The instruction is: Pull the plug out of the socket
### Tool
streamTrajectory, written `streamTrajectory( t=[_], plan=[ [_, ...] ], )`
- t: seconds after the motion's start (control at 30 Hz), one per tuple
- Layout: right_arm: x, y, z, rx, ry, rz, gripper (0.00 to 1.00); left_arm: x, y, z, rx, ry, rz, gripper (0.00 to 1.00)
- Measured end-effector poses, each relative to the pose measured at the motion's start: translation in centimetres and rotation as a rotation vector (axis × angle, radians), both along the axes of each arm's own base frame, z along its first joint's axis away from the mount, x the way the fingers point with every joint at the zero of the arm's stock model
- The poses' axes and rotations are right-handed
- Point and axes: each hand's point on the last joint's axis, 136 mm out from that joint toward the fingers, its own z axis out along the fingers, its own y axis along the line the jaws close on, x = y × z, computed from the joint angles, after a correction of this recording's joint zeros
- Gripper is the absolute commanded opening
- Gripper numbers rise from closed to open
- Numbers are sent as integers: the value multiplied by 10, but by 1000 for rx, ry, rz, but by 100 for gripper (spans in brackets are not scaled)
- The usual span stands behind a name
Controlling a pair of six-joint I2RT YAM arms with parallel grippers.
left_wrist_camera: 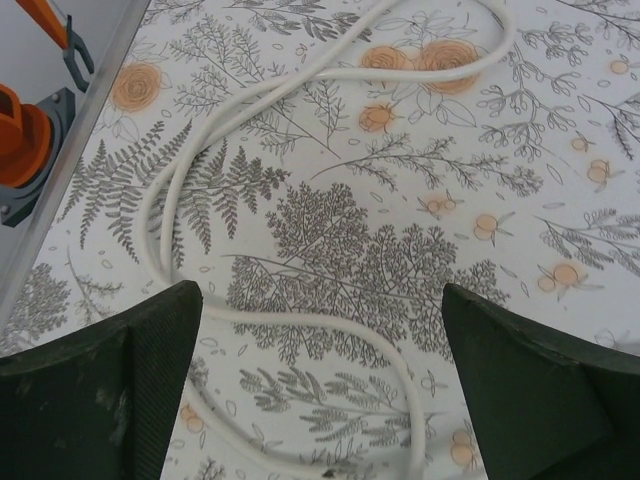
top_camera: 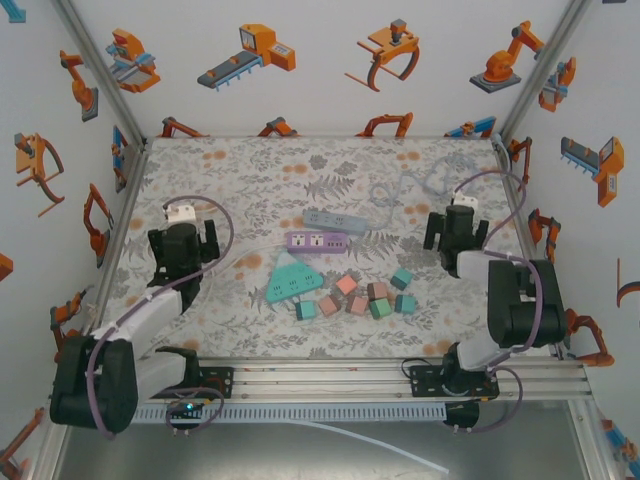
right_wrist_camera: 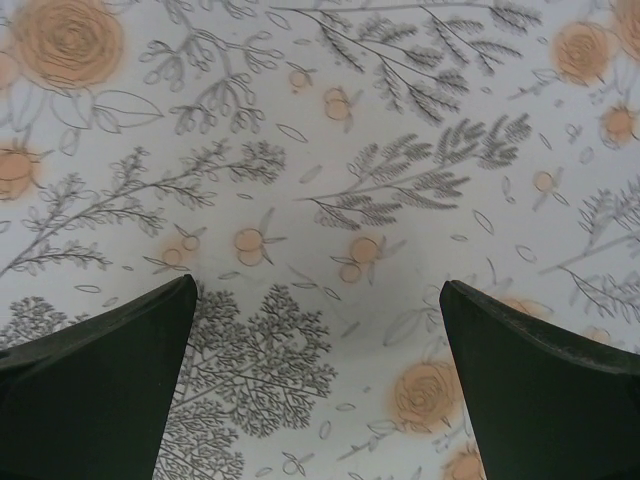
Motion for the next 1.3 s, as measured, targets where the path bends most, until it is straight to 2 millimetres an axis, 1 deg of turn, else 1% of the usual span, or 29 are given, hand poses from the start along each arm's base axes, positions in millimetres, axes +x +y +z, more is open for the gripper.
streamTrajectory(
  t=[0.1,0.23,0.33,0.4,0.47,0.57,0.63,0.83,1.3],
  plan=[
    [6,7,9,9,-63,46,99,11,5,-16,-27,11,1,97],
    [7,12,10,24,-91,86,100,24,5,-43,-39,68,-23,97],
    [7,13,10,38,-106,103,100,32,4,-50,-55,58,-43,97],
    [5,15,11,52,-123,121,100,39,8,-55,-75,27,-50,97],
    [1,17,9,65,-154,139,99,38,12,-62,-88,38,-50,97],
    [-13,17,-1,74,-170,152,99,40,11,-59,-100,14,-67,97],
    [-17,17,-6,75,-159,150,99,43,9,-55,-105,-4,-79,97],
    [-11,11,7,57,-217,115,99,45,6,-51,-110,-23,-92,97],
    [-10,8,10,49,-231,105,99,45,6,-50,-111,-26,-93,97]
  ],
)
